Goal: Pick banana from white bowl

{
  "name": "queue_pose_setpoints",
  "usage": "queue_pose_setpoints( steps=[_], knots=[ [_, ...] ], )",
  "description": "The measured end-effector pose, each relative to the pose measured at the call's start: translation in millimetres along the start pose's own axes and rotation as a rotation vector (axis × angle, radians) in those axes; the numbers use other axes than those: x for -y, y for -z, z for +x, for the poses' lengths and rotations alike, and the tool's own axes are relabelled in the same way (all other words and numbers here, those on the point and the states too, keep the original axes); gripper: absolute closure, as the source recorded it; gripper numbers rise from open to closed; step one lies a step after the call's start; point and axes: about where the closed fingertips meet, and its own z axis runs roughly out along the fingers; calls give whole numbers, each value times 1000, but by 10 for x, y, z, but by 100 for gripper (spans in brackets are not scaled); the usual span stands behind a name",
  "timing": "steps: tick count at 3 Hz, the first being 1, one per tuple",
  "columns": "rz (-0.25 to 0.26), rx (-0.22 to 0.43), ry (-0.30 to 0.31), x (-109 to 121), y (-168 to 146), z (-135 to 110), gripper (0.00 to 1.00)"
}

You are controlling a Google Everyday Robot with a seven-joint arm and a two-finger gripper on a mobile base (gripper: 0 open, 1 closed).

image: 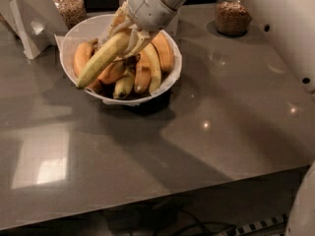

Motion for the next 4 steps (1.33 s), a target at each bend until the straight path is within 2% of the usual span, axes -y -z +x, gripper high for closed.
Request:
queue_pose_setpoints(
  steps=[1, 2, 3, 4],
  knots=[
    [-35, -33, 14, -25, 116, -8, 96],
    [-57, -71, 24, -12, 348, -10, 100],
    [-27, -79, 9, 0, 660, -13, 100],
    [59, -34, -18, -21, 980, -91, 100]
  ],
)
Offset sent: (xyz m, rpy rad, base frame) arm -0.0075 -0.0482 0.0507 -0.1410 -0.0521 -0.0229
